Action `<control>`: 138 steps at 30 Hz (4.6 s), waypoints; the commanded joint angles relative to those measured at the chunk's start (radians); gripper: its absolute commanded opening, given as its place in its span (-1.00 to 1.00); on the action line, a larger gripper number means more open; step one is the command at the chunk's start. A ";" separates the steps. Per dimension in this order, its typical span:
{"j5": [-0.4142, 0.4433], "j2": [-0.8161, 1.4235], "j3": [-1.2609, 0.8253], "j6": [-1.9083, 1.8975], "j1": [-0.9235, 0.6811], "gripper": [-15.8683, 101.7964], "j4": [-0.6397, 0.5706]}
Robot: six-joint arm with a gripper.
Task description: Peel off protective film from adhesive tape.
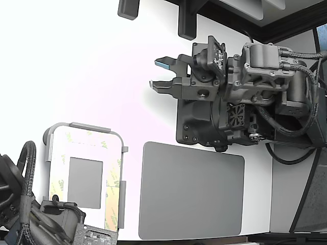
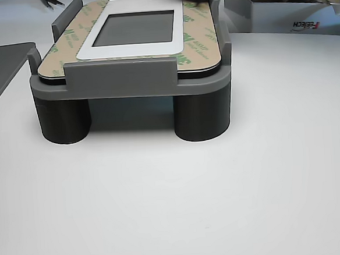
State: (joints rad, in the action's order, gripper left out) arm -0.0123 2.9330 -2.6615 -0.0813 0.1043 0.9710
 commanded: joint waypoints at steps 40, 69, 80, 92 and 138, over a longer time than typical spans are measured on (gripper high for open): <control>0.044 -0.377 0.006 1.695 -0.436 -0.92 -0.502; 0.049 -1.037 0.462 1.852 -0.646 -0.92 -0.495; 0.069 -1.106 0.505 1.891 -0.703 -0.92 -0.532; 0.081 -1.147 0.525 1.908 -0.739 -0.92 -0.549; 0.078 -1.218 0.580 1.848 -0.772 -0.92 -0.531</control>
State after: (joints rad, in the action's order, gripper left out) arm 0.0675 1.6966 -2.0985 1.7687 -0.6750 0.4495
